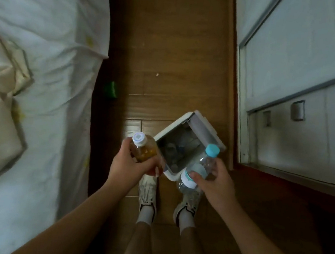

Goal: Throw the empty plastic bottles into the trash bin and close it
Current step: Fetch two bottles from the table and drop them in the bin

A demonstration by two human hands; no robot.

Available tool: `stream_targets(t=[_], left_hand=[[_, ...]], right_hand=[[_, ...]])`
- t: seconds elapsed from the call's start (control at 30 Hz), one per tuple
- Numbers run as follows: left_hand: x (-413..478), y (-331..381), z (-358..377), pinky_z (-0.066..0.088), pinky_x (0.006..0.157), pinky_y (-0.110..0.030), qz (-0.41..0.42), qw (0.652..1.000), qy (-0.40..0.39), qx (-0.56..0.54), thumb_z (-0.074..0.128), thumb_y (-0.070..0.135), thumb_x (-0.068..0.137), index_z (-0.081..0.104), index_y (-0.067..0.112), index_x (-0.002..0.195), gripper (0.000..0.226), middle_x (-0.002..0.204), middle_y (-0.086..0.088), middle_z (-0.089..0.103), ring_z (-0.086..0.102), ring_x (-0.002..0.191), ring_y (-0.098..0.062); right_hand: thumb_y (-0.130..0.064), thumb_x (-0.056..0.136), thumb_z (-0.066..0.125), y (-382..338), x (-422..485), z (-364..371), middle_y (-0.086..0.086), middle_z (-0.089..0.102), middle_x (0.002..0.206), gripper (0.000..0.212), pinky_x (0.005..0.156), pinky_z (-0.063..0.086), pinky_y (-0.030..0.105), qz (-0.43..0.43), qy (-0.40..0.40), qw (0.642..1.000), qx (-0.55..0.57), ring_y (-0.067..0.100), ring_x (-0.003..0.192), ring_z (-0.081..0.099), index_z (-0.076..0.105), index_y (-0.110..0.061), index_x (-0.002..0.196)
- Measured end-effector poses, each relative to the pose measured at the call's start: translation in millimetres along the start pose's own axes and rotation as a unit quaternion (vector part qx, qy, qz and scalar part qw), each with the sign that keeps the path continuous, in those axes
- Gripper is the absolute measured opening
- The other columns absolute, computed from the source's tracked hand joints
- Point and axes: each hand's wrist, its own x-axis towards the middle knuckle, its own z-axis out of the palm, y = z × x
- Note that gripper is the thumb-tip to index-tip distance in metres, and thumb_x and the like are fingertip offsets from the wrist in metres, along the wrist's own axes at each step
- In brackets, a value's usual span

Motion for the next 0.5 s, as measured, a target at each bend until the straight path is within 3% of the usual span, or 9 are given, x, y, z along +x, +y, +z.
stream_targets(t=[0.07,0.2,0.33,0.43,0.5], left_hand=[[21,-15,17,0.052,0.076,-0.017,0.01,1.0,-0.006,-0.003,0.089,0.034,0.071,0.05,0.031,0.123,0.066,0.106,0.018,0.066,0.064,0.094,0.005],[60,-37,51,0.048,0.075,-0.015,0.019,0.999,-0.019,0.023,0.089,0.037,0.069,0.057,0.03,0.115,0.057,0.102,0.018,0.07,0.064,0.091,0.008],[92,-54,75,0.054,0.082,-0.027,0.04,0.995,-0.028,0.084,0.084,0.046,0.07,0.063,0.028,0.119,0.056,0.112,0.011,0.069,0.065,0.101,-0.008],[105,-61,81,0.058,0.075,-0.031,0.037,0.991,-0.04,0.125,0.08,0.046,0.076,0.067,0.028,0.104,0.035,0.101,0.011,0.07,0.067,0.09,-0.006],[109,-65,81,0.061,0.076,-0.038,0.031,0.987,-0.035,0.151,0.073,0.038,0.083,0.067,0.026,0.095,0.018,0.091,0.01,0.07,0.068,0.086,-0.01]], right_hand=[[-0.027,0.08,0.08,14,18,15,-0.004,0.06,0.136,0.069,0.073,0.051,0.013,-0.002,0.025,1.0,0.016,0.007,0.116,0.059,0.047,-0.023,0.14],[-0.023,0.082,0.079,29,46,35,-0.015,0.056,0.125,0.071,0.065,0.051,0.008,-0.014,0.058,0.997,0.053,-0.012,0.093,0.056,0.043,-0.028,0.142],[-0.026,0.08,0.081,38,64,46,-0.012,0.06,0.131,0.071,0.092,0.059,0.036,-0.025,0.07,0.994,0.083,0.007,0.115,0.062,0.045,-0.032,0.141],[-0.027,0.08,0.08,41,72,50,-0.017,0.061,0.124,0.066,0.094,0.058,0.037,-0.035,0.077,0.993,0.082,0.009,0.117,0.063,0.048,-0.032,0.137],[-0.027,0.082,0.079,42,77,51,-0.009,0.059,0.134,0.07,0.095,0.057,0.034,-0.035,0.085,0.993,0.072,0.01,0.12,0.061,0.044,-0.03,0.142]])
